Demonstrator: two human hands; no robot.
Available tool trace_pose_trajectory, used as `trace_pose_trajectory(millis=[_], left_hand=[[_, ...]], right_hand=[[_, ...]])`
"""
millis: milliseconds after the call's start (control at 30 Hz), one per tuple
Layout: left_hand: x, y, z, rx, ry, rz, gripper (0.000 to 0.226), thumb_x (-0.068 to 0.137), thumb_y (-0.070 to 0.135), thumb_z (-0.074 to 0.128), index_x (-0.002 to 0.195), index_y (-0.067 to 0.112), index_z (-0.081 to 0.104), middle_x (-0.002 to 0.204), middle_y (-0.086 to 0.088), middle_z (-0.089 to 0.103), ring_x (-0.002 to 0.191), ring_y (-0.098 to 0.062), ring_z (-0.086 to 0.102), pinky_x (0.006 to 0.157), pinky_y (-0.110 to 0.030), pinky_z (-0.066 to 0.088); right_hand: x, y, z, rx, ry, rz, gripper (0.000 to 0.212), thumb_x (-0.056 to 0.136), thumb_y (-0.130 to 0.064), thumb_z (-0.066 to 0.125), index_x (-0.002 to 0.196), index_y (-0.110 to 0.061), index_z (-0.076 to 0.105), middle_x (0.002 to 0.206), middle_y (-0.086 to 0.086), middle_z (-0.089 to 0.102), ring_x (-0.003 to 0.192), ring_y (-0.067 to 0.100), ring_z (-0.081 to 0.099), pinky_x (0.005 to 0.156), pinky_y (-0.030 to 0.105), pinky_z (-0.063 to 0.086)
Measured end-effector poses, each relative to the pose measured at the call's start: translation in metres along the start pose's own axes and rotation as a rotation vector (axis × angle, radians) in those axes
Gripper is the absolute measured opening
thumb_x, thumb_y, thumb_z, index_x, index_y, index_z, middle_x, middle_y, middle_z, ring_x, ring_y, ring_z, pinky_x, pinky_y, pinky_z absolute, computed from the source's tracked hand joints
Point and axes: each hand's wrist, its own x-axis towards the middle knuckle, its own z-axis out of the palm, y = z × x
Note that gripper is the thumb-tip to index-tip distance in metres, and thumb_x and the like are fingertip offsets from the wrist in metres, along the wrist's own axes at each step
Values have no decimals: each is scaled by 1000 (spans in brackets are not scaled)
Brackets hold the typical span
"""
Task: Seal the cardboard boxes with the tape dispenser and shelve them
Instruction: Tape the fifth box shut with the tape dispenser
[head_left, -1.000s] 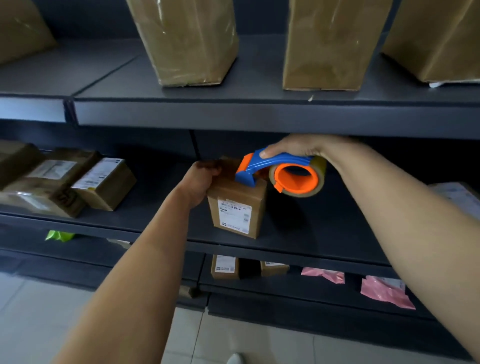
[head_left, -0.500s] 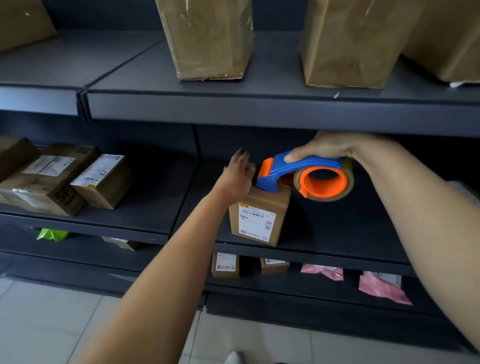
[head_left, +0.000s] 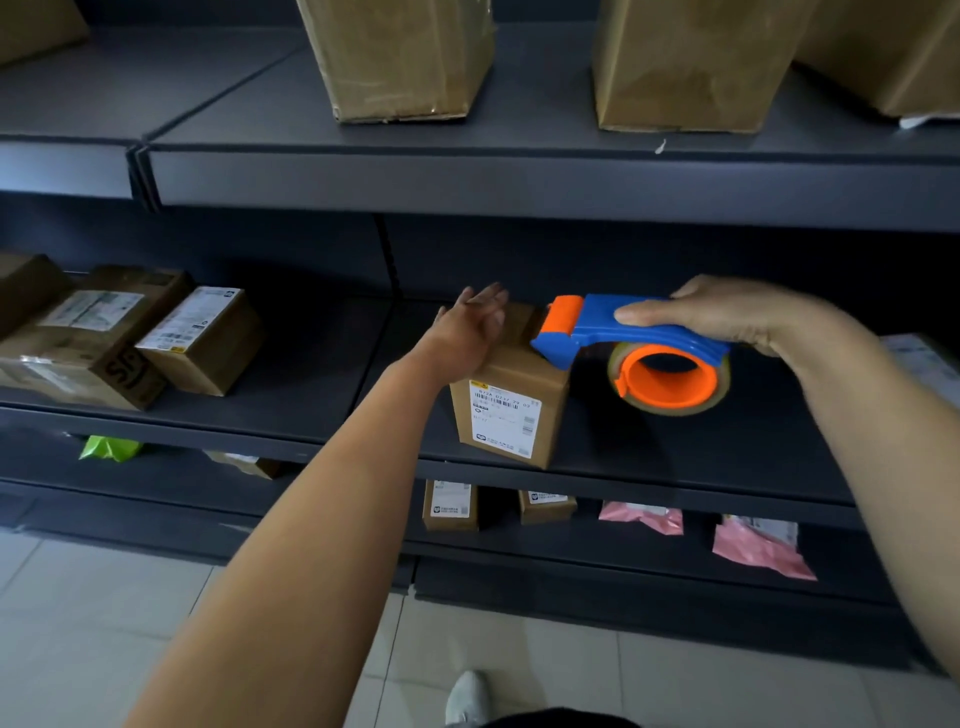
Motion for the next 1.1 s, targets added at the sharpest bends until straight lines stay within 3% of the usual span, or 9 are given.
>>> trace_pose_trajectory(millis=[233, 367, 500, 600, 700, 800, 933, 1033, 1100], left_hand=[[1, 2, 0, -13, -47, -24, 45, 105, 20, 27, 150, 19, 26, 159, 6, 16, 148, -16, 7, 120, -37, 4], [1, 1, 1, -120, 23, -29, 44, 104, 21, 33, 148, 18, 35, 158, 4, 22, 147, -16, 12, 120, -30, 6], [0, 2, 4, -193, 21, -29, 43, 104, 18, 34, 147, 17, 35, 158, 5, 22, 147, -14, 12, 115, -20, 5], [-1, 1, 3, -203, 29, -33, 43, 104, 20, 33, 147, 21, 35, 158, 8, 21, 148, -14, 9, 116, -22, 3], [-2, 1, 2, -78, 31, -45, 42, 105, 28, 30, 147, 29, 34, 159, 7, 18, 148, -20, 5, 120, -33, 5], [-6, 12, 1, 239, 125, -106, 41, 103, 38, 28, 143, 42, 35, 153, -3, 19, 140, -29, 17, 115, -43, 16], [-17, 42, 14, 336, 220, -147, 42, 101, 30, 39, 142, 28, 41, 142, -12, 31, 130, -29, 29, 101, -41, 37], [-20, 61, 26, 364, 92, -285, 93, 82, 79, 30, 150, 16, 23, 154, -17, 18, 141, -37, 16, 111, -52, 19], [-20, 70, 30, 415, 28, -344, 114, 70, 89, 31, 153, 14, 9, 159, -14, 6, 144, -39, 6, 111, -58, 14]], right_hand=[[-19, 57, -25, 39, -43, 21, 107, 11, -91, 62, 73, -4, 73, 64, 7, 68, 58, 17, 58, 64, 30, 43], [-28, 71, -30, 59, -64, 60, 81, 33, -78, 72, 68, -6, 72, 62, 7, 67, 57, 18, 58, 61, 29, 43], [-20, 73, -17, -3, -44, 104, 73, 29, -80, 73, 57, -13, 66, 53, 2, 60, 53, 18, 52, 59, 29, 37], [-8, 65, 4, -69, -28, 121, 62, 53, -72, 72, 65, -12, 64, 56, 2, 59, 54, 19, 52, 58, 29, 35], [2, 56, 19, -94, -3, 130, 52, 71, -64, 68, 67, -12, 60, 60, 2, 58, 54, 18, 51, 54, 28, 34], [6, 51, 22, -93, -7, 125, 53, 71, -65, 68, 68, -12, 60, 64, 3, 59, 57, 17, 53, 56, 28, 35], [7, 50, 20, -106, -13, 108, 53, 72, -66, 66, 67, -13, 60, 64, 3, 60, 57, 16, 54, 55, 27, 36], [5, 48, 21, -103, -2, 98, 53, 73, -66, 66, 66, -14, 60, 62, 3, 60, 56, 17, 54, 53, 26, 36], [5, 48, 21, -91, 1, 95, 53, 73, -66, 66, 67, -13, 60, 63, 3, 61, 57, 17, 55, 53, 26, 37]])
